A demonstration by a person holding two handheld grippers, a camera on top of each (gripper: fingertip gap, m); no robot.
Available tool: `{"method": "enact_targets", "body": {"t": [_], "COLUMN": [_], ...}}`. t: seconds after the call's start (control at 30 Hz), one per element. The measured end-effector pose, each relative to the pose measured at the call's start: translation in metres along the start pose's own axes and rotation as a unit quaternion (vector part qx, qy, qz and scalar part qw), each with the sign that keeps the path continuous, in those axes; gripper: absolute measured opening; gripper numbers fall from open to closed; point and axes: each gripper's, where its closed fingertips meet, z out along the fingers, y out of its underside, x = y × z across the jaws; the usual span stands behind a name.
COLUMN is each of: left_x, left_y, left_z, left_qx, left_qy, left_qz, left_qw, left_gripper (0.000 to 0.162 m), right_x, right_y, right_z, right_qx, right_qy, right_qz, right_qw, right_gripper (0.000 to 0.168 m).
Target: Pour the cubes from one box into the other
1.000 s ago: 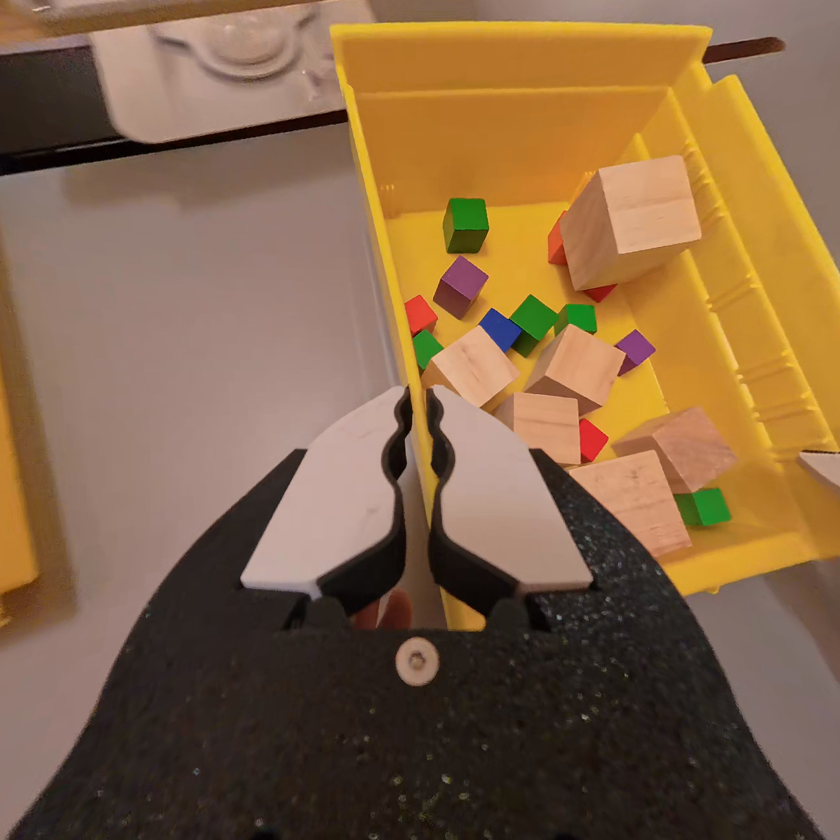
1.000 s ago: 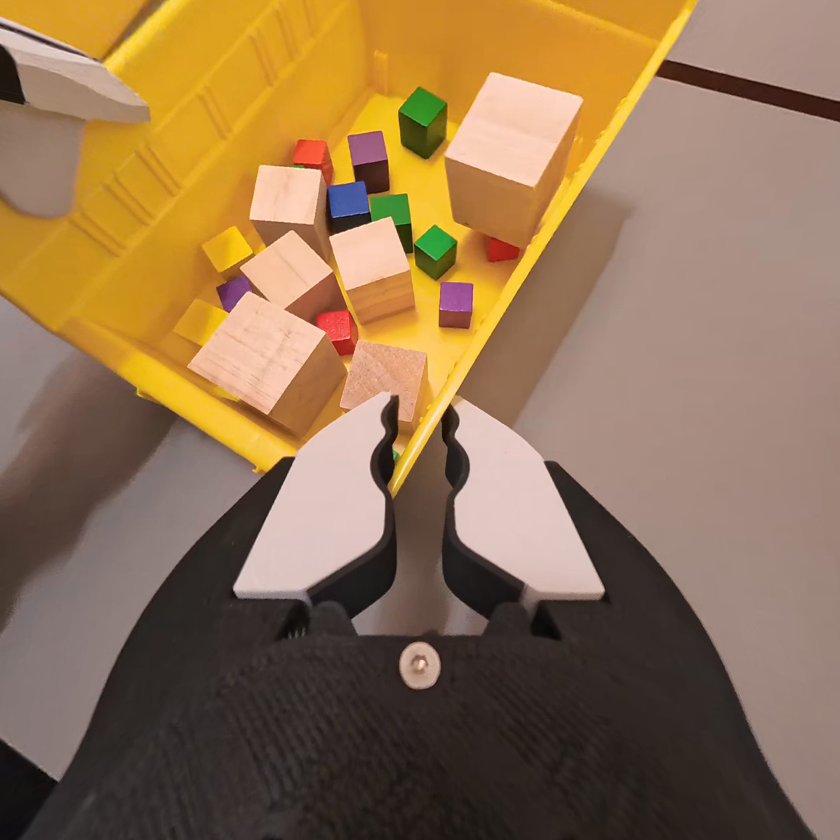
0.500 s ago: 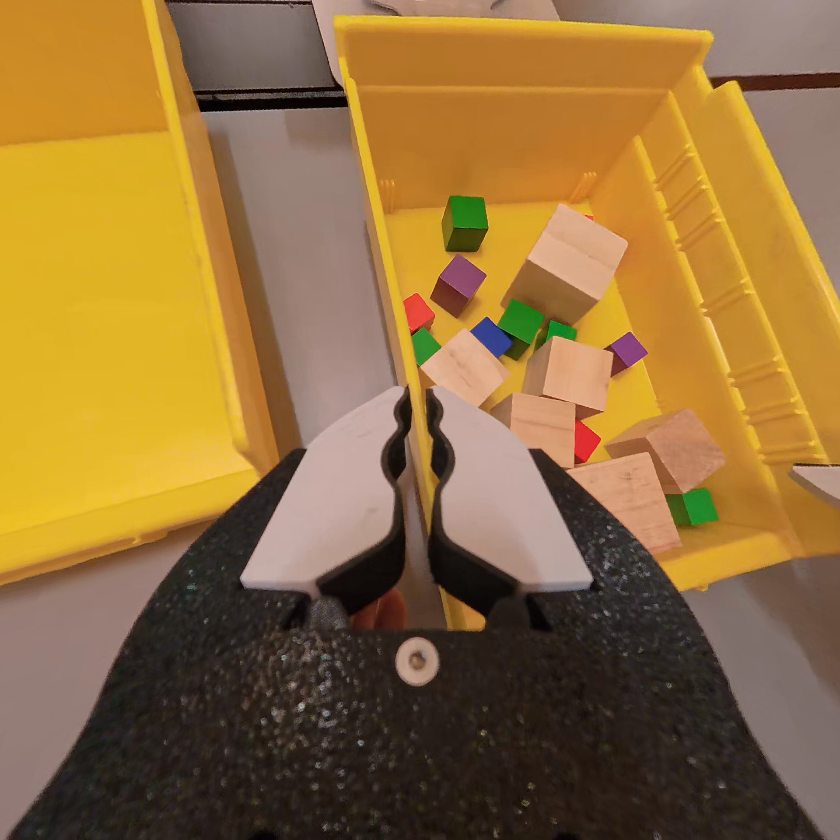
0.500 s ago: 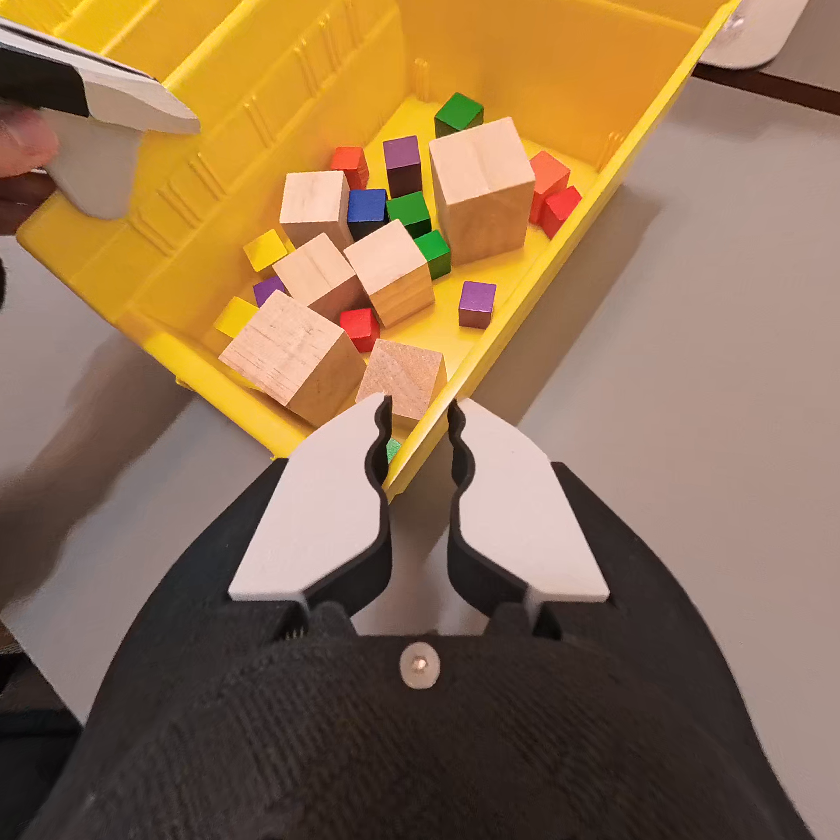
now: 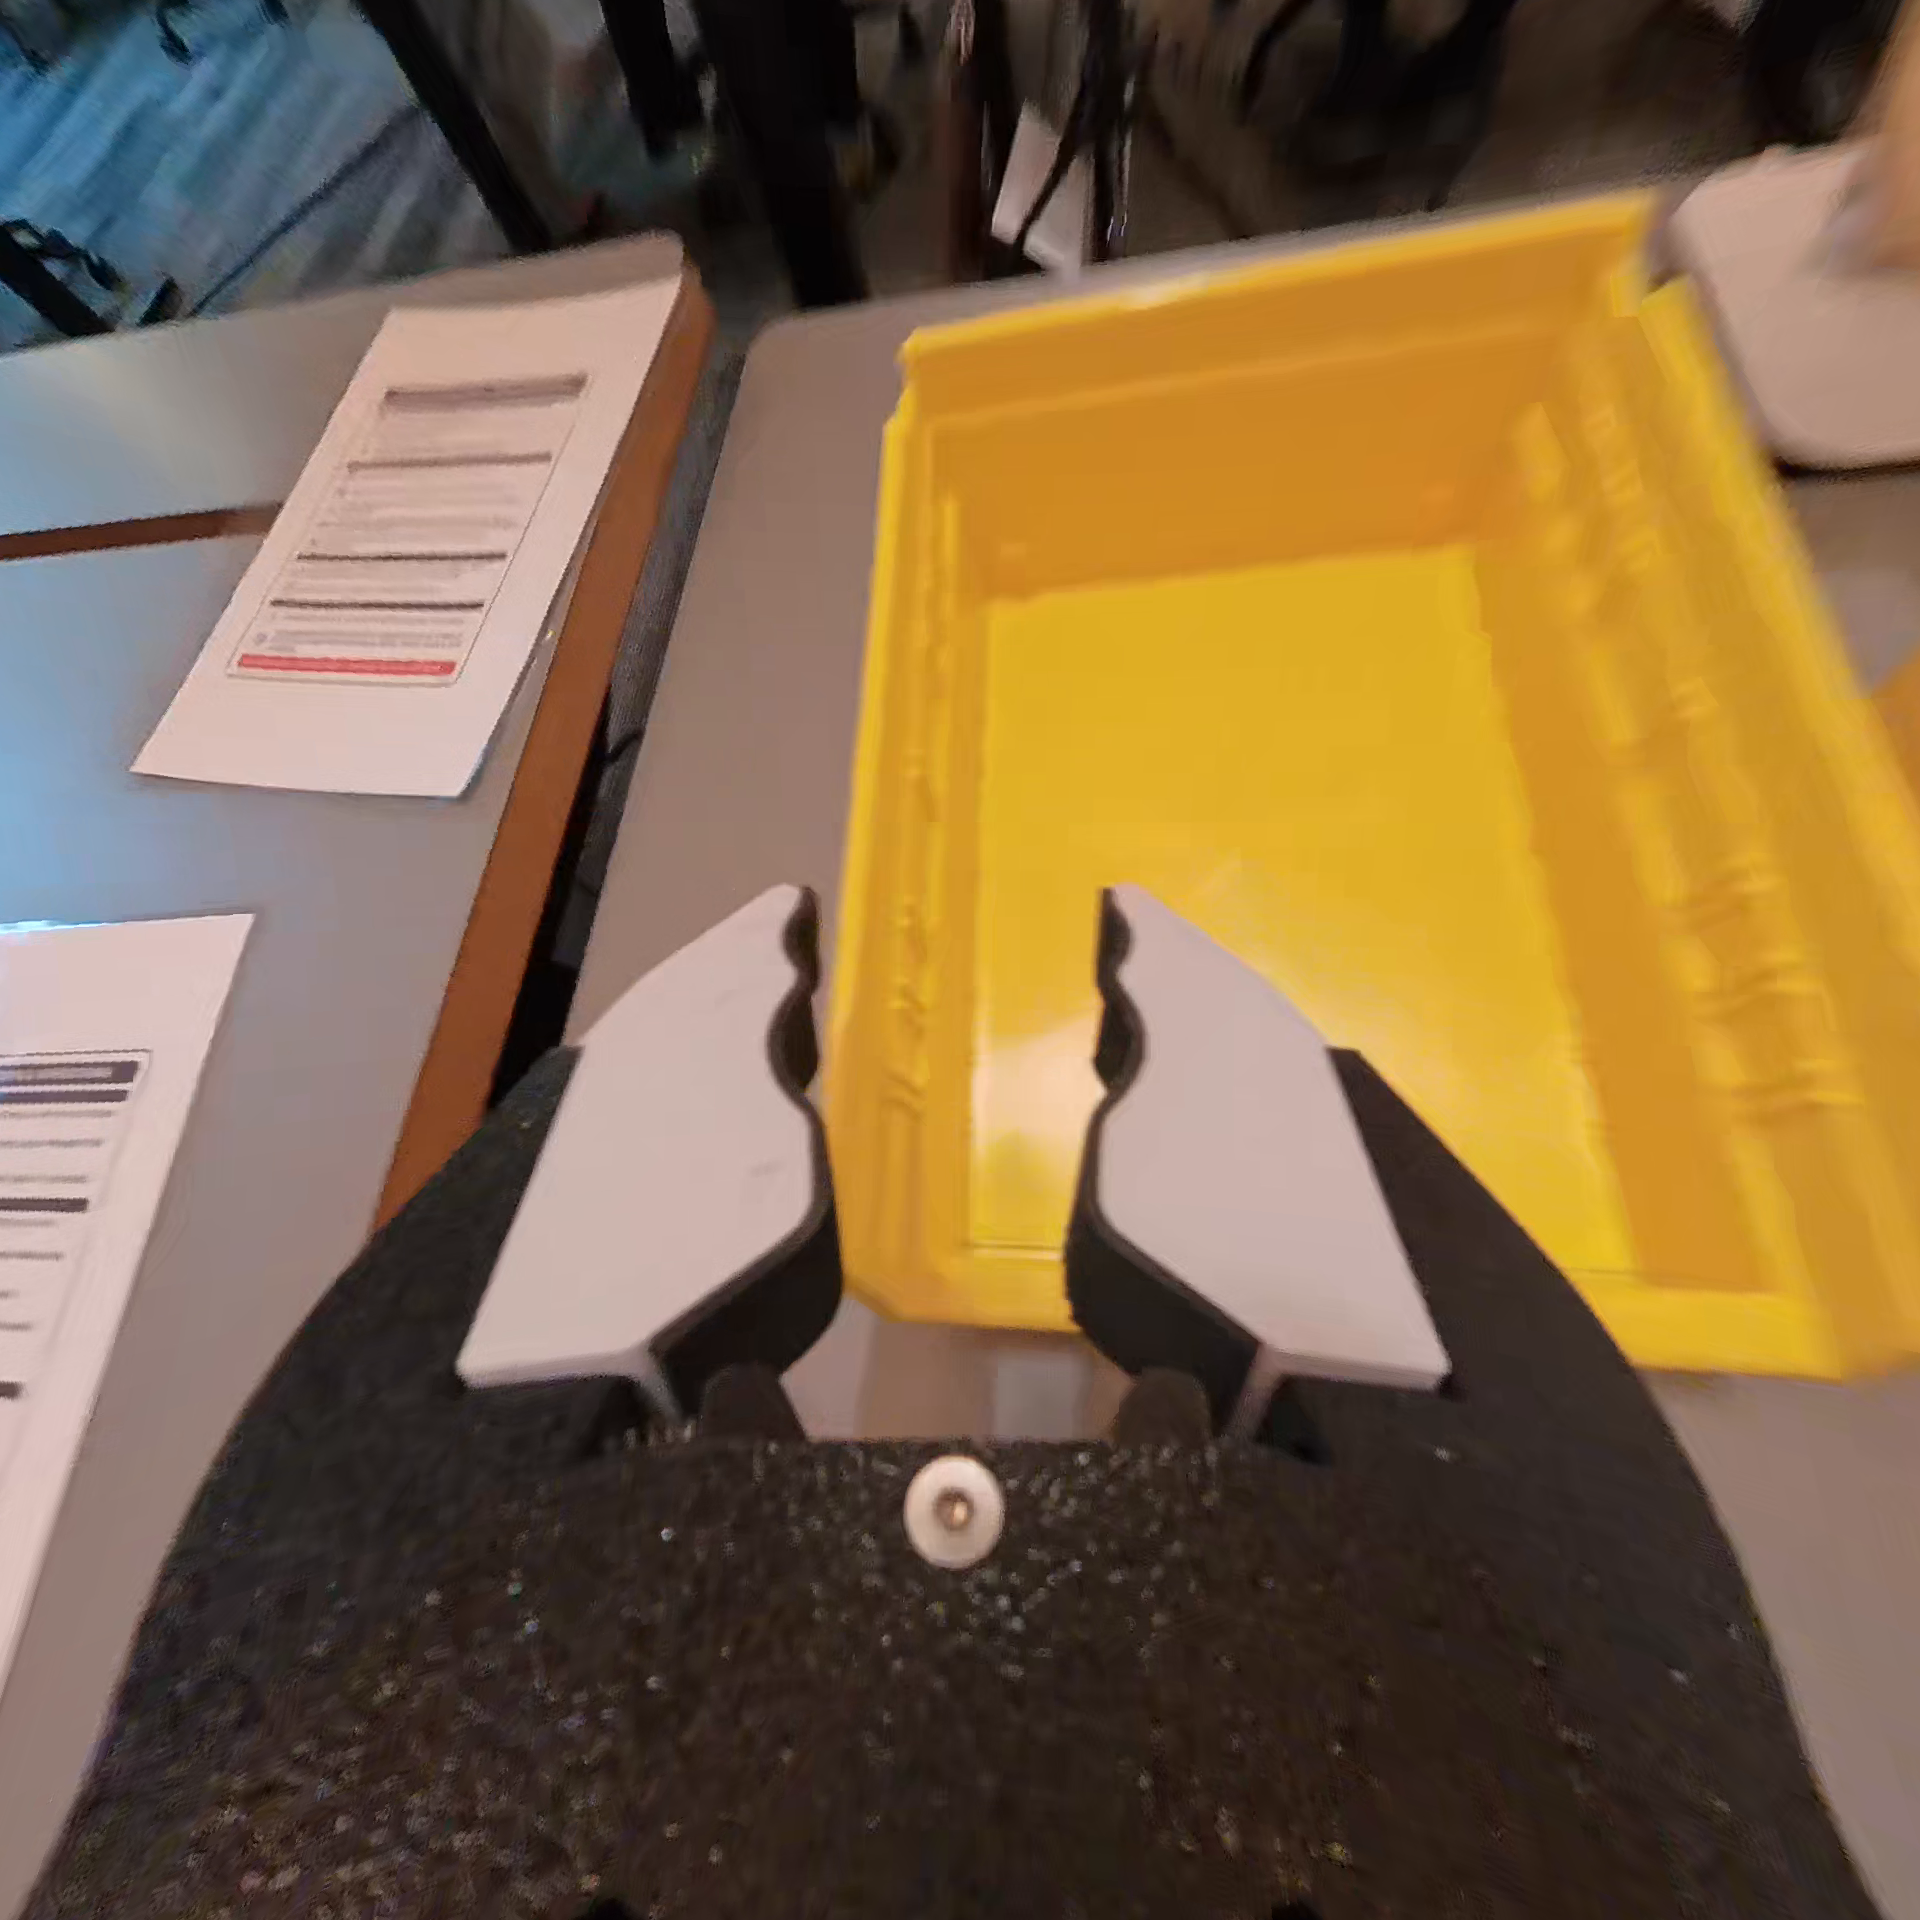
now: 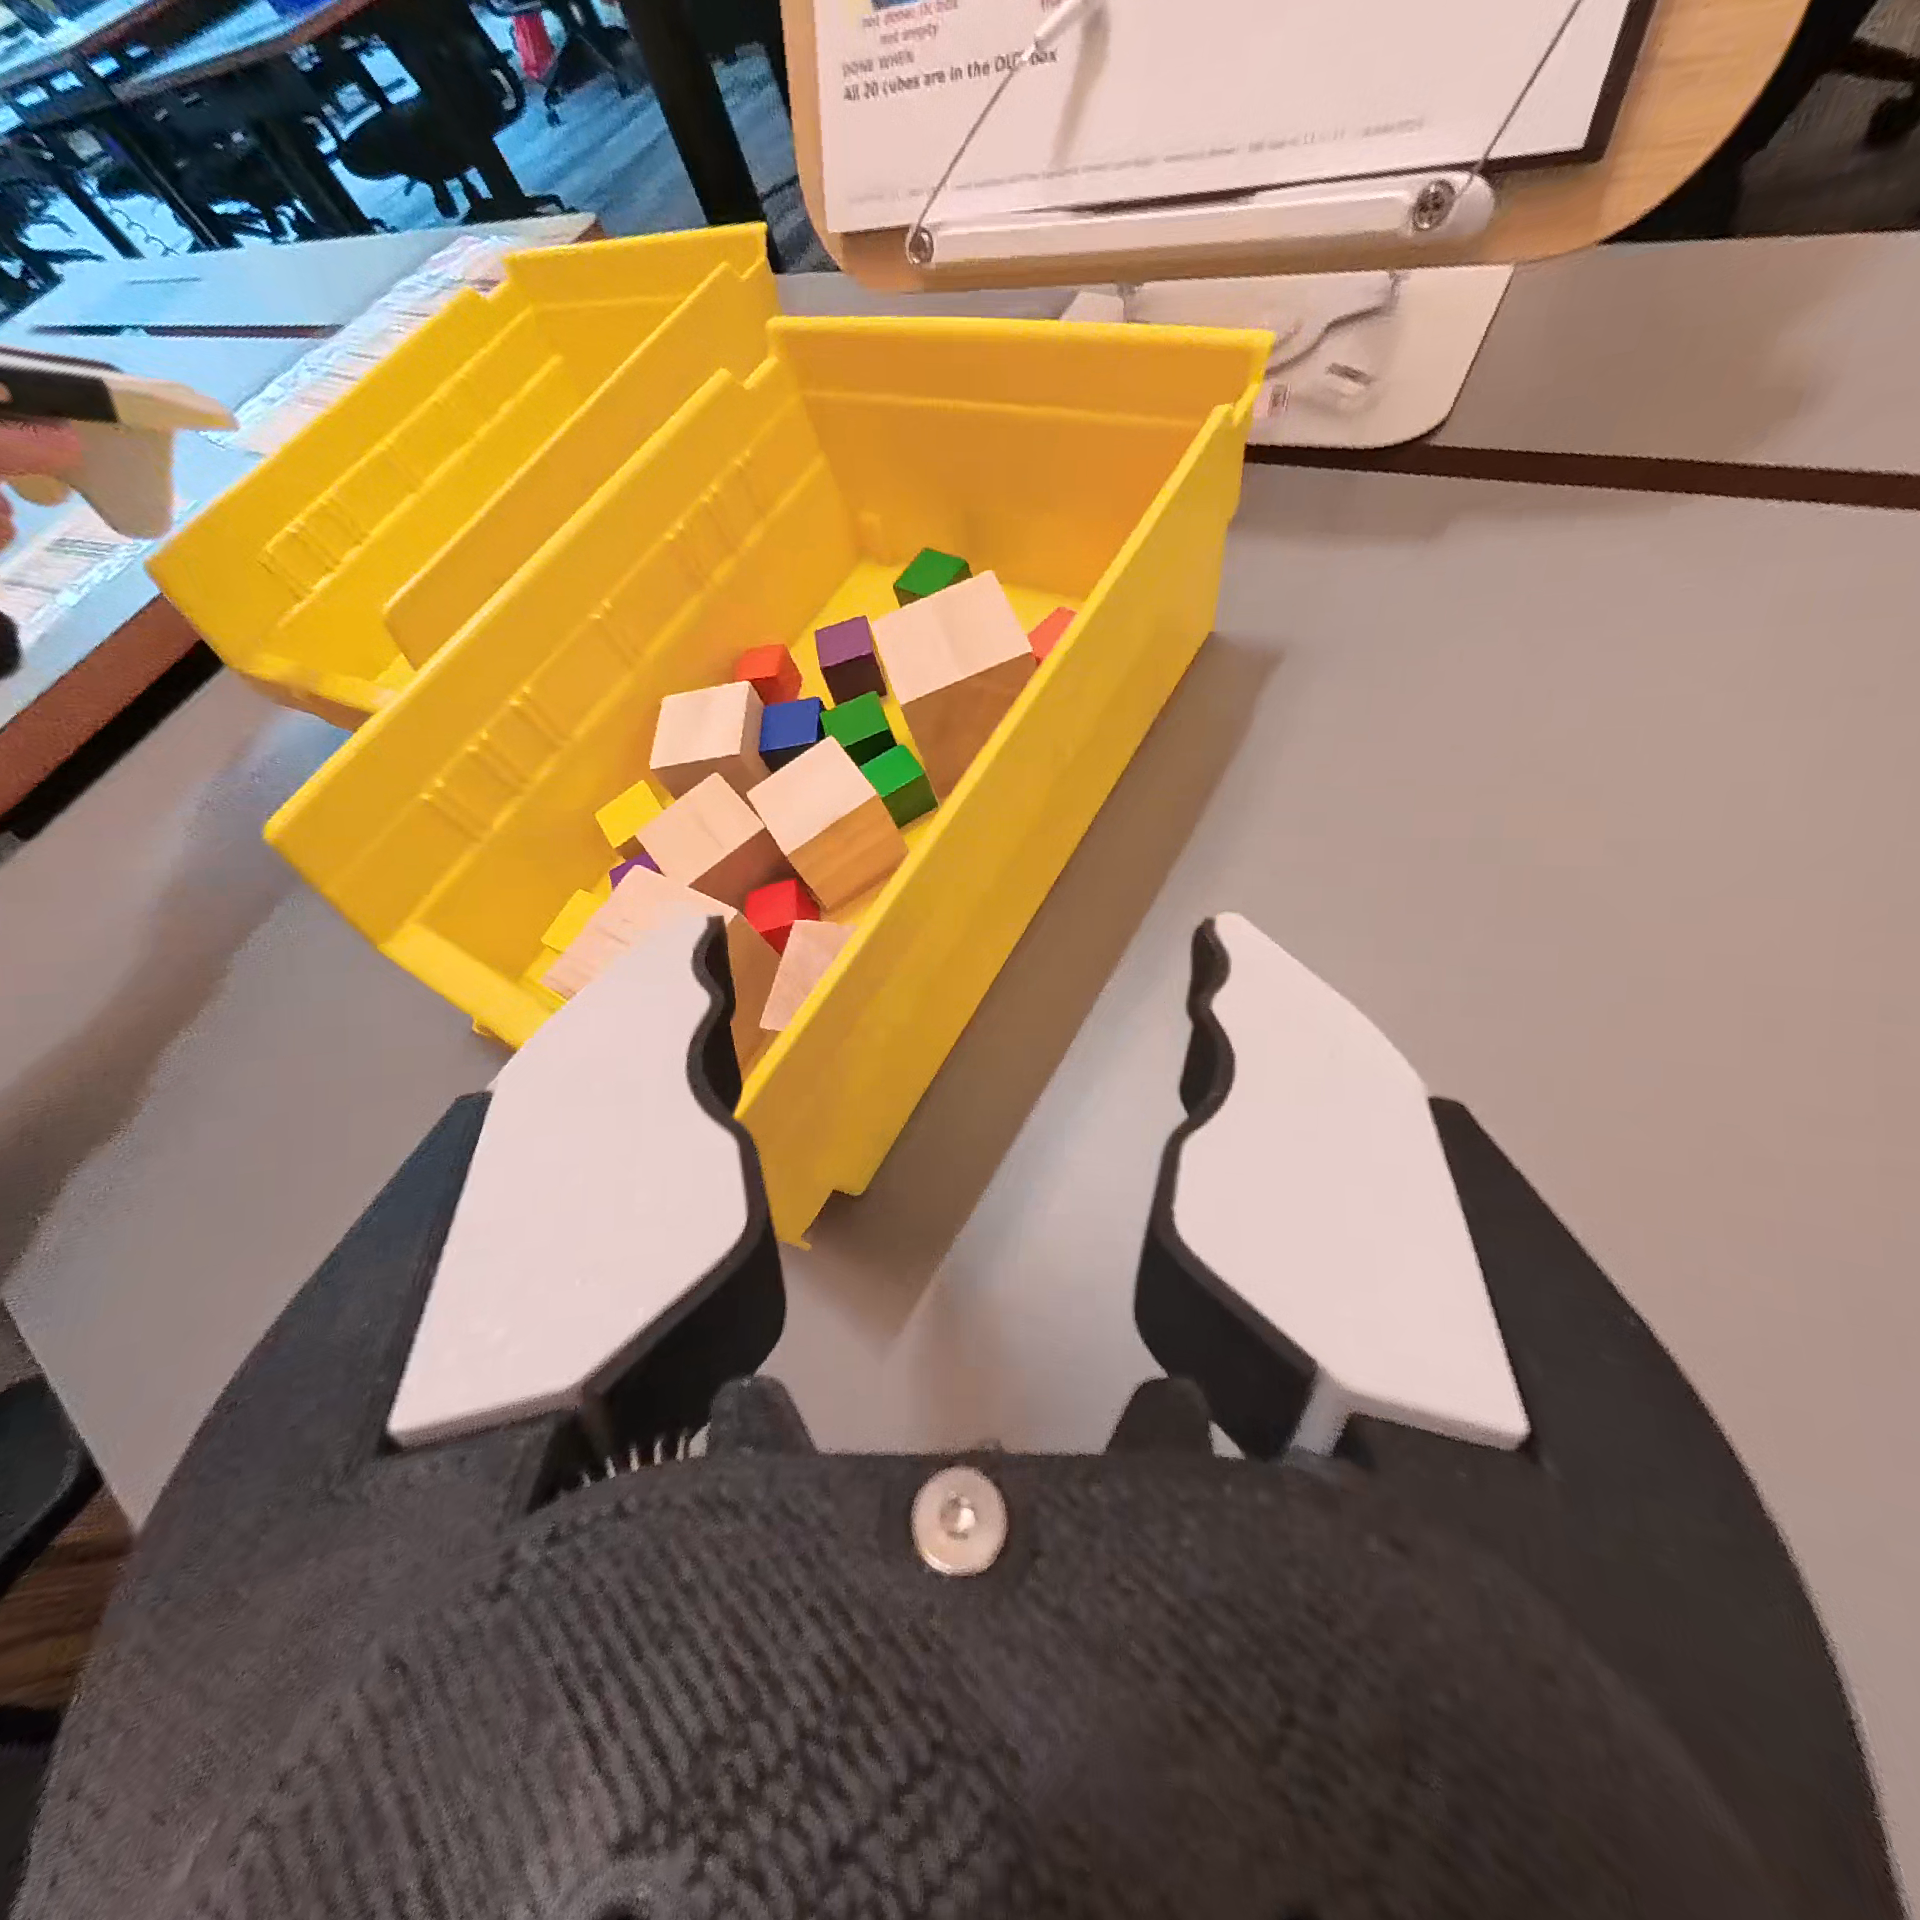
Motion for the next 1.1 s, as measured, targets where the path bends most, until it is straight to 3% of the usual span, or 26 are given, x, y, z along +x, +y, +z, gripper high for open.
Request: {"method": "enact_targets", "body": {"t": [0.03, 0.2, 0.23, 0.3, 0.43, 0.63, 0.83, 0.97, 1.1], "left_x": [-0.011, -0.003, -0.008, -0.018, -0.006, -0.020, -0.017, 0.005, 0.049], "left_y": [0.005, 0.046, 0.050, 0.051, 0.041, -0.018, -0.081, -0.114, -0.134], "left_z": [0.012, 0.058, 0.062, 0.062, 0.054, -0.018, -0.116, -0.169, -0.201], "left_qx": [-0.016, -0.098, -0.102, -0.099, -0.086, 0.000, 0.119, 0.196, 0.250], "left_qy": [-0.003, 0.071, 0.051, 0.004, 0.067, 0.002, -0.071, -0.053, -0.002], "left_qz": [0.005, 0.028, 0.047, 0.049, -0.074, -0.050, 0.009, -0.005, -0.010], "left_qw": [1.000, 0.992, 0.992, 0.994, 0.991, 0.999, 0.990, 0.979, 0.968], "left_gripper": [0.044, 0.047, 0.048, 0.016, 0.002, 0.004, 0.003, 0.003, 0.003], "right_x": [0.000, -0.001, -0.003, -0.003, -0.001, -0.007, -0.056, -0.095, -0.118], "right_y": [0.003, 0.019, 0.019, 0.019, 0.015, -0.019, -0.061, -0.102, -0.141], "right_z": [0.001, 0.007, 0.007, 0.006, 0.001, -0.009, 0.007, 0.022, 0.036], "right_qx": [-0.006, -0.041, -0.042, -0.042, -0.048, -0.003, 0.035, 0.080, 0.127], "right_qy": [-0.002, -0.006, -0.009, -0.010, -0.014, -0.020, -0.079, -0.117, -0.141], "right_qz": [0.004, 0.011, 0.012, 0.012, 0.007, 0.007, -0.008, -0.011, 0.024], "right_qw": [1.000, 0.999, 0.999, 0.999, 0.999, 1.000, 0.996, 0.990, 0.982], "right_gripper": [0.085, 0.085, 0.085, 0.084, 0.083, 0.083, 0.087, 0.090, 0.093]}}
